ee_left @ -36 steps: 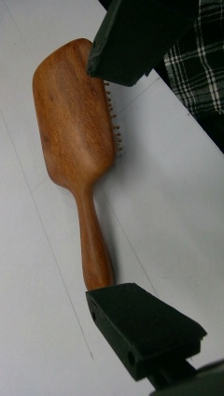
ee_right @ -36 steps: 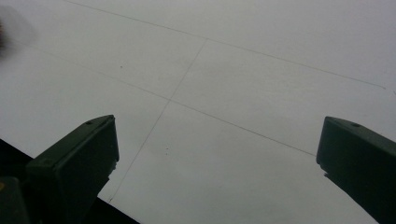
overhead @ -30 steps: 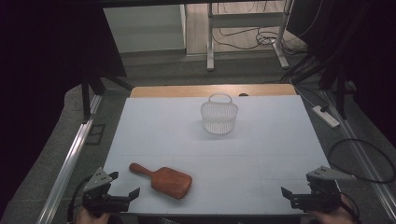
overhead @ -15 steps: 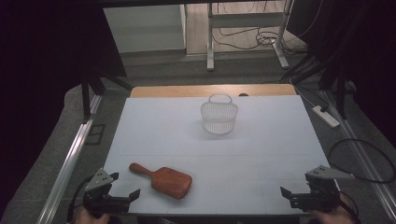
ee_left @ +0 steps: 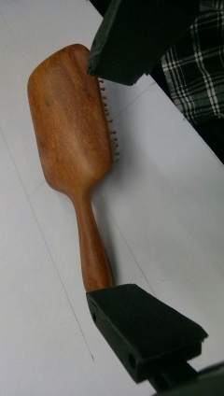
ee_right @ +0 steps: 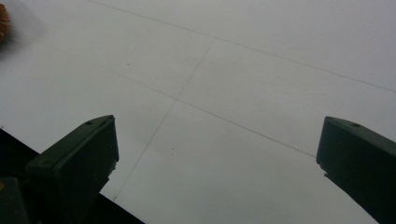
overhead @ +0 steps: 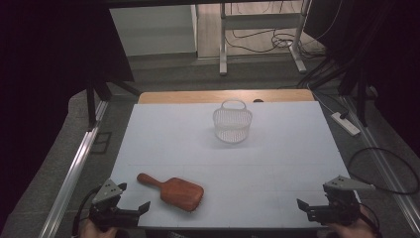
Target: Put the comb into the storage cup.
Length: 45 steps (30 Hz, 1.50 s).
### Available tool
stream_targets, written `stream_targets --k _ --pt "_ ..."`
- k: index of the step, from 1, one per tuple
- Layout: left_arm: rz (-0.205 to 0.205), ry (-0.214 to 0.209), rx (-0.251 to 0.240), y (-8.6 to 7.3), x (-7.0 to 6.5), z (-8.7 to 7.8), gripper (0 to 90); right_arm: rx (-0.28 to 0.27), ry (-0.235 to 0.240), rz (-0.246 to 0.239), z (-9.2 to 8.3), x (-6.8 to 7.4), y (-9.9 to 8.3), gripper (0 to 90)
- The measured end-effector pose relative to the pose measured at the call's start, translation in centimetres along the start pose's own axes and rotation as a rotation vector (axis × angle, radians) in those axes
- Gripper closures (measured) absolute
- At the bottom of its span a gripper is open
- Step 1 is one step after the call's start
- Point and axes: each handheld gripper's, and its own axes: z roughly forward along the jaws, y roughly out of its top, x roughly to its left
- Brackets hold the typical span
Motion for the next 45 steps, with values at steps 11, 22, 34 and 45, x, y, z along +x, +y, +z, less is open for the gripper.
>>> stream_targets --k 11,22,34,45 --pt "-0.015 -0.016 0.031 0.5 -0.3 0.4 0.0 0.003 0.006 -0.01 0.1 0.1 0.0 0.0" --pt "-0.029 -0.054 0.049 1.2 -0.5 1.0 0.0 0.002 0.002 -0.013 0.1 0.1 0.0 0.0" --pt "-0.029 -0.072 0.088 2.0 -0.5 1.8 0.1 0.003 0.003 -0.015 0.1 0.2 0.1 0.0" --pt "-0.002 -0.11 0.126 3.0 -0.4 2.8 0.0 0.006 0.005 -0.016 0.2 0.1 0.1 0.0"
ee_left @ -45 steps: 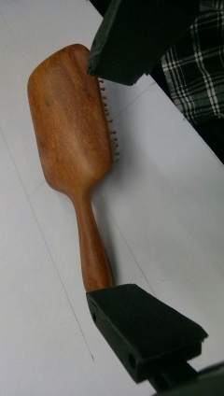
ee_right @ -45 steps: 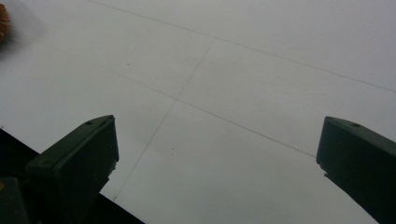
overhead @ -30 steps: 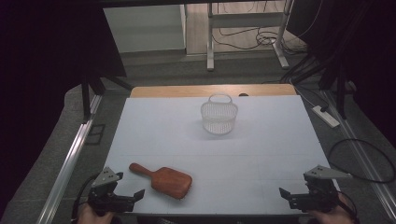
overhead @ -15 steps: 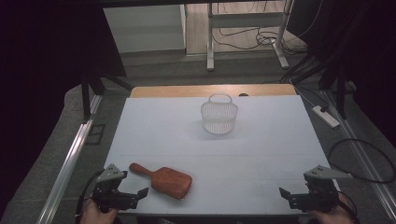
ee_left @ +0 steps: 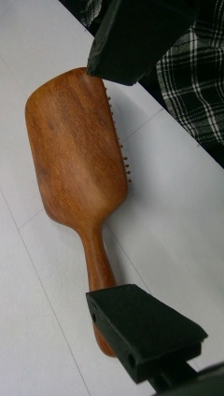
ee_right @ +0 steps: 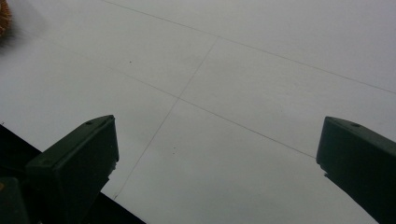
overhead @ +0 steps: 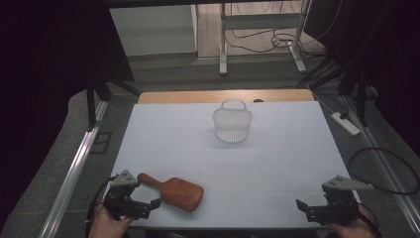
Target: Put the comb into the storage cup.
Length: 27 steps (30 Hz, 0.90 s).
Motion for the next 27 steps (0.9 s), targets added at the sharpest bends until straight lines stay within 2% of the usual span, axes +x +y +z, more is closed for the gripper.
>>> stream_targets --k 12,17,20,22,23,25,26,27 --pt "0.05 -0.021 0.059 1.9 -0.5 1.7 0.0 0.006 0.004 -0.004 0.1 0.0 0.0 0.0" --pt "0.061 0.003 0.074 2.3 -0.6 2.0 4.0 0.006 0.004 -0.006 0.1 0.0 0.0 0.0" --pt "0.06 -0.007 0.076 2.4 -0.6 2.0 14.5 0.01 0.004 -0.007 0.1 0.0 0.0 0.0" --pt "0.051 -0.021 0.076 2.4 -0.6 2.0 30.4 0.013 0.004 -0.005 0.1 0.0 0.1 0.0" --pt "0.049 -0.019 0.08 2.4 -0.6 2.0 34.9 0.015 0.004 -0.004 0.1 0.0 0.1 0.0" --pt "0.052 -0.03 0.084 2.4 -0.6 2.1 49.5 0.016 0.004 -0.002 0.1 0.0 0.1 0.0" --pt "0.053 -0.038 0.086 2.4 -0.6 2.1 49.5 0.016 0.005 -0.001 0.2 0.0 0.1 0.0" --pt "0.051 -0.043 0.092 2.4 -0.6 2.1 54.0 0.018 0.005 -0.001 0.2 0.0 0.1 0.0"
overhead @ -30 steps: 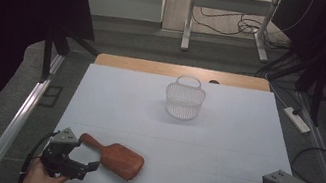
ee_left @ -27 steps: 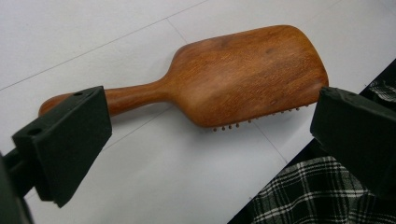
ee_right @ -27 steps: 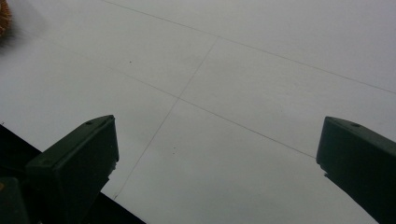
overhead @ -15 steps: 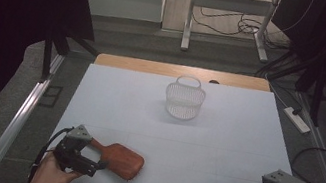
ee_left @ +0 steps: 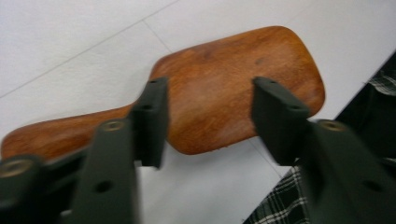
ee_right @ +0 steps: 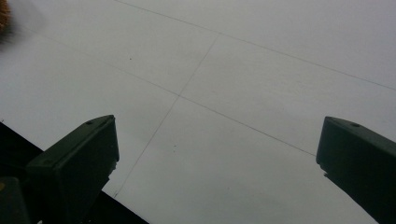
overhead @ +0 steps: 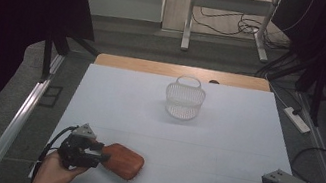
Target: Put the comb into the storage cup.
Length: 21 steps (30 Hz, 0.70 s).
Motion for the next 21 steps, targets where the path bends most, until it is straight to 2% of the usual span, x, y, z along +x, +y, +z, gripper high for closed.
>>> stream_targets --k 1,3,6,7,9,10,14,21 --pt "0.0 -0.003 0.006 0.0 0.0 0.0 62.5 0.002 -0.001 0.002 0.0 0.0 0.0 0.0" --pt "0.006 -0.012 0.011 0.1 0.0 0.0 65.2 0.003 -0.002 0.001 0.0 0.0 0.0 0.0" --pt "0.023 -0.021 0.017 0.0 -0.1 0.1 75.5 0.003 -0.001 0.003 0.1 0.0 0.0 0.0" --pt "0.031 -0.023 0.017 0.0 -0.2 0.1 82.0 0.005 -0.002 0.001 0.1 0.0 0.0 0.0" --pt "0.031 -0.026 0.01 -0.1 -0.2 0.1 84.5 0.004 -0.002 0.003 0.1 0.0 0.0 0.0" --pt "0.029 -0.033 0.01 -0.1 -0.3 0.0 88.9 0.004 -0.001 0.003 0.1 0.0 0.0 0.0" --pt "0.05 -0.039 0.003 -0.3 -0.5 0.0 89.1 0.003 -0.002 0.003 0.1 0.0 0.0 0.0" --pt "0.073 -0.048 0.057 -1.0 -1.0 0.8 89.1 0.002 -0.002 0.004 0.1 0.0 0.0 0.0"
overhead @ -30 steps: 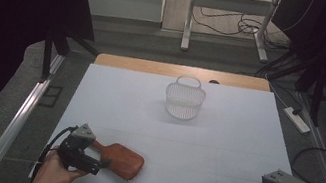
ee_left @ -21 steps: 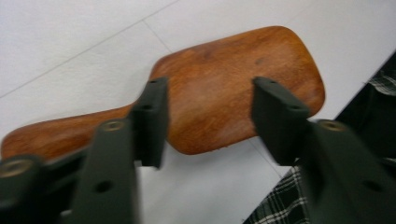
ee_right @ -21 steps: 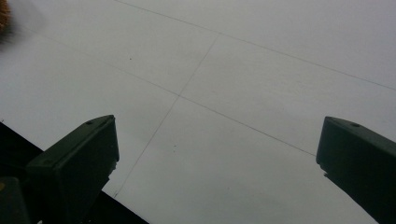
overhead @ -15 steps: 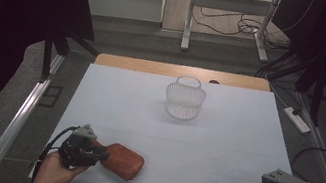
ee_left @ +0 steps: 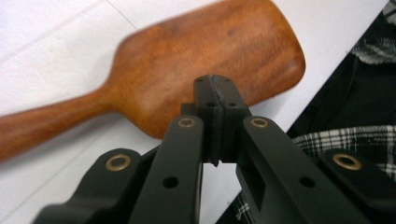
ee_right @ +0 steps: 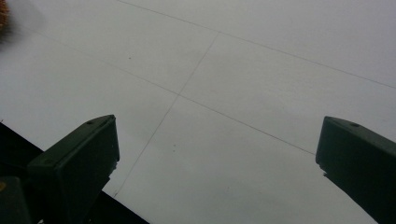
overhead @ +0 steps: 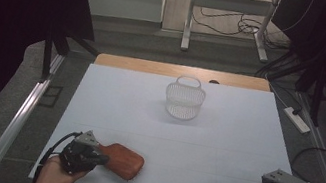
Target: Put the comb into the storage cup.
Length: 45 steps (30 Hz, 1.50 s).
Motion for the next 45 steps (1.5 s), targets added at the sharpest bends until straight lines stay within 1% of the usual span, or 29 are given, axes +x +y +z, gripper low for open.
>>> stream_targets --k 6,11,12,17,19,23,24,25,27,29,35,39,43,45 --pt "0.023 0.0 0.054 -0.4 -0.3 0.4 89.1 0.001 0.0 0.0 0.0 0.0 0.0 0.0" --pt "0.029 0.006 0.095 -0.7 -0.6 0.9 89.1 0.0 0.0 0.001 0.0 0.0 0.0 0.0" --pt "0.024 0.003 0.101 -0.7 -0.7 1.0 89.1 0.001 -0.001 0.0 0.0 0.0 0.0 0.0" --pt "0.036 -0.009 0.134 -0.7 -0.8 1.5 89.1 0.004 -0.001 0.001 0.1 0.0 0.0 0.0" --pt "0.042 -0.006 0.144 -0.6 -0.9 1.6 89.1 0.004 -0.003 0.001 0.1 0.0 0.0 0.0" --pt "0.041 -0.021 0.169 -0.3 -0.8 2.2 89.1 0.008 -0.006 0.002 0.1 0.0 0.1 0.0" --pt "0.041 -0.021 0.169 -0.3 -0.8 2.2 89.2 0.008 -0.006 0.002 0.1 0.0 0.1 0.0" --pt "0.043 -0.041 0.177 -0.1 -0.8 2.4 89.1 0.01 -0.007 0.002 0.1 0.0 0.1 0.0" --pt "0.043 -0.049 0.179 0.0 -0.8 2.5 89.1 0.01 -0.006 0.003 0.1 0.0 0.1 0.0" --pt "0.048 -0.056 0.191 0.2 -0.8 2.9 89.2 0.013 -0.005 0.002 0.1 0.0 0.1 0.0" --pt "0.061 -0.05 0.217 1.0 -0.6 4.0 89.2 0.017 -0.004 0.001 0.2 0.0 0.1 0.1" --pt "0.053 -0.07 0.216 1.3 -0.4 4.4 89.2 0.021 -0.005 0.002 0.3 0.0 0.1 0.1" --pt "0.062 -0.077 0.214 1.8 -0.5 4.8 89.2 0.025 -0.005 0.003 0.3 0.0 0.1 0.1" --pt "0.067 -0.084 0.215 2.3 -0.6 5.2 89.2 0.027 -0.005 0.002 0.3 0.0 0.1 0.1"
